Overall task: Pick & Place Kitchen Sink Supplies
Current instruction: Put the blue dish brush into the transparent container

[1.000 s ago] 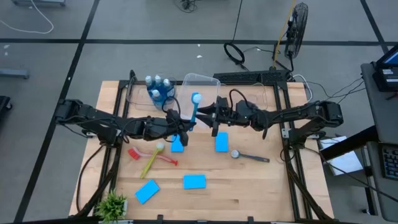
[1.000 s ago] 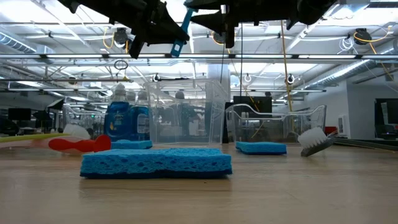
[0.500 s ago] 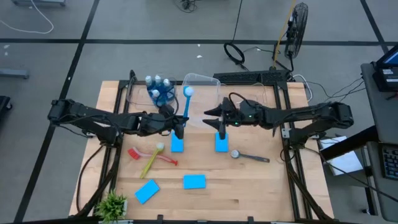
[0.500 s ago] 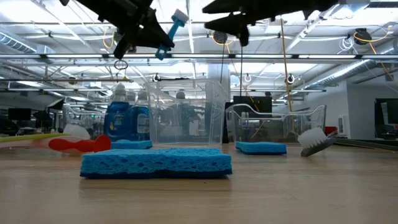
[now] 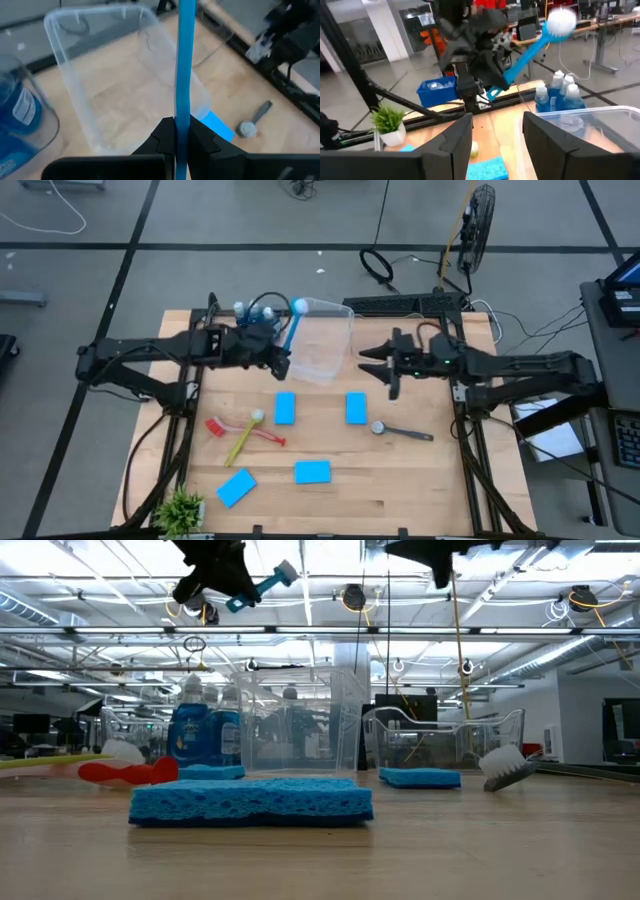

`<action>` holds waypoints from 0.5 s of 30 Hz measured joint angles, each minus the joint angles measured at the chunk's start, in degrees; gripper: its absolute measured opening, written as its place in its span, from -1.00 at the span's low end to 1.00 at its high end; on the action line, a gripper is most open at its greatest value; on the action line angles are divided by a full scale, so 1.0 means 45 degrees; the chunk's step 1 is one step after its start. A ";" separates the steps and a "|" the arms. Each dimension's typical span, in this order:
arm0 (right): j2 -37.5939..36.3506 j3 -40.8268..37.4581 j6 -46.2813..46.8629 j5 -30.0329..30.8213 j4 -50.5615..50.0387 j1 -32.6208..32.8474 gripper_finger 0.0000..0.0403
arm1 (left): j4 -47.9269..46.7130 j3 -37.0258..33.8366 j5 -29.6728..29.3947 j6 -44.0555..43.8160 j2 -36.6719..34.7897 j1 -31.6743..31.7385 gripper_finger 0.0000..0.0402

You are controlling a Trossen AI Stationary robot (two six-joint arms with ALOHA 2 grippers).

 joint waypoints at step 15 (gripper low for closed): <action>-0.3431 -0.2546 -0.0367 0.0058 0.0159 0.0000 -0.19 | 0.0060 0.1242 0.3561 -0.0151 0.1686 0.1932 -0.91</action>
